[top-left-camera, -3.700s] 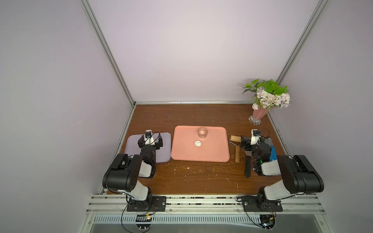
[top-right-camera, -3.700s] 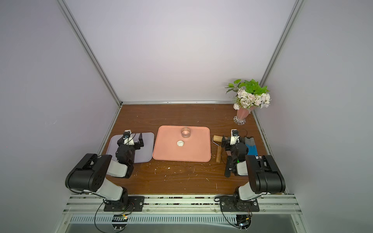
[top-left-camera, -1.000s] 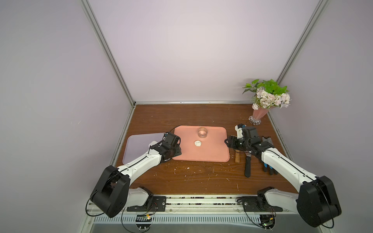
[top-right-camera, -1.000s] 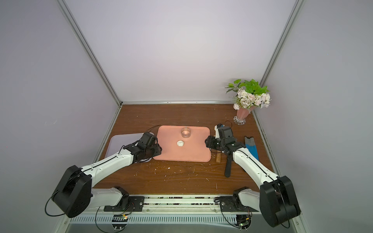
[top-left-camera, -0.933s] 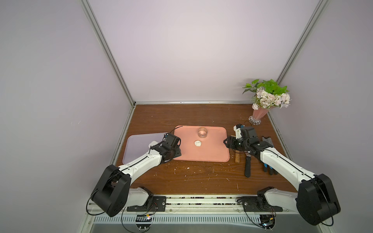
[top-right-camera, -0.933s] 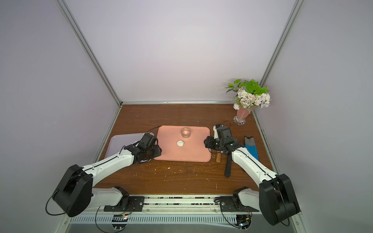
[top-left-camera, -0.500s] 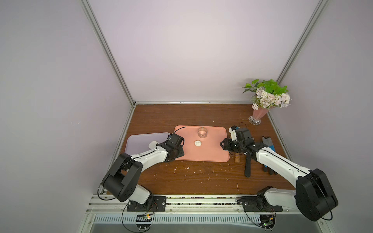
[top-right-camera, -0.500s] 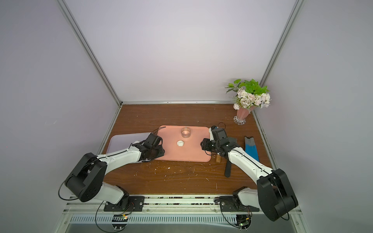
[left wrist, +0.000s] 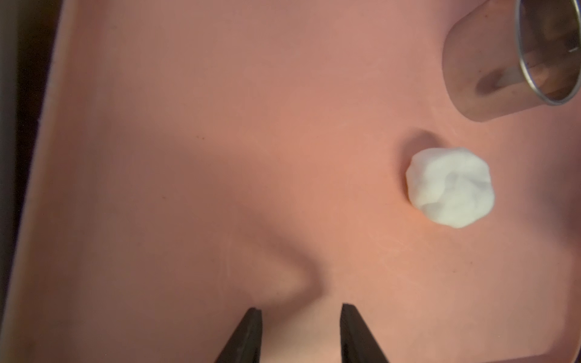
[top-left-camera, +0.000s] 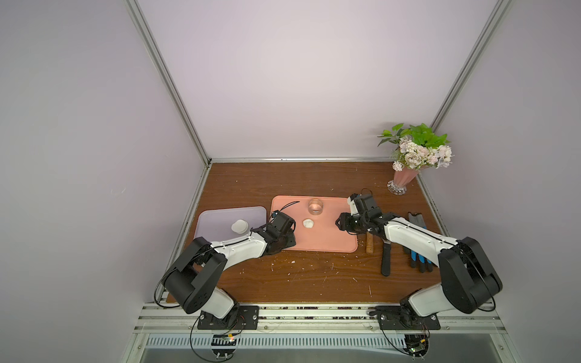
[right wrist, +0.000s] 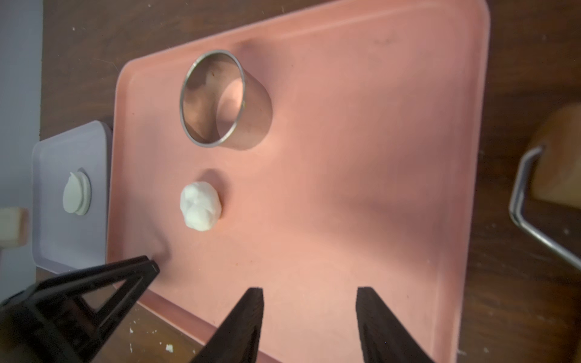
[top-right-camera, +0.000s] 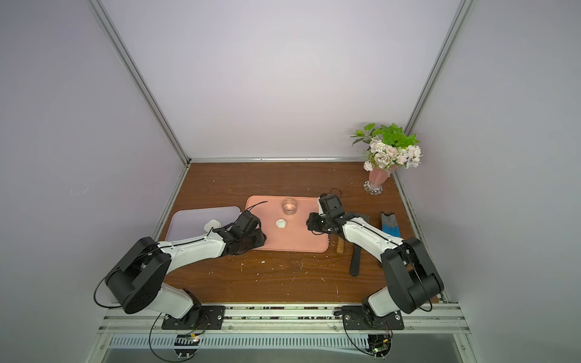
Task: Roll out the dumpling wrappers from the dough
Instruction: Pick up the dumpling mold from the work surface.
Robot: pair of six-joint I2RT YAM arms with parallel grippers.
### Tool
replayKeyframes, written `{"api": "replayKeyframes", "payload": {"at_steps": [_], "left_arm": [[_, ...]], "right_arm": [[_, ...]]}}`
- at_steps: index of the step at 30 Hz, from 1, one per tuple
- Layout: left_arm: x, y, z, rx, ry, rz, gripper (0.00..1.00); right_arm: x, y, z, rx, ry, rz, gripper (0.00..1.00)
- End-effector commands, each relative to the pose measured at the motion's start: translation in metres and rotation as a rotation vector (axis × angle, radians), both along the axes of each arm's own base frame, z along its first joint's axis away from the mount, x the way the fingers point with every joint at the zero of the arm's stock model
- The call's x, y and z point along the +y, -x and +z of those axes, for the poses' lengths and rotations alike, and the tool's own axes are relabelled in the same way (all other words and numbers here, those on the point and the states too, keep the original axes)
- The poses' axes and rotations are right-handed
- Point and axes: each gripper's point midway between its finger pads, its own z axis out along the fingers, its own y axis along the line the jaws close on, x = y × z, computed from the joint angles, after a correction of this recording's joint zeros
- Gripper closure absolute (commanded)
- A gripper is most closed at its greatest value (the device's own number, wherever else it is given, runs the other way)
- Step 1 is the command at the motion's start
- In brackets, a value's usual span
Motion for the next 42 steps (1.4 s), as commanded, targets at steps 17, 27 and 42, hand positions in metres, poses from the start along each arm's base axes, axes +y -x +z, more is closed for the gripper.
{"api": "replayKeyframes", "payload": {"at_steps": [17, 27, 42], "left_arm": [[0.006, 0.080, -0.058, 0.257, -0.050, -0.067, 0.63], [-0.002, 0.084, -0.057, 0.259, -0.037, -0.080, 0.64], [-0.002, 0.080, -0.054, 0.245, -0.039, -0.078, 0.64]], "right_arm": [[0.065, -0.093, 0.000, 0.007, 0.104, 0.002, 0.58], [0.068, -0.107, -0.014, 0.027, 0.172, -0.003, 0.77], [0.065, -0.111, -0.023, 0.036, 0.244, 0.006, 0.91]]}}
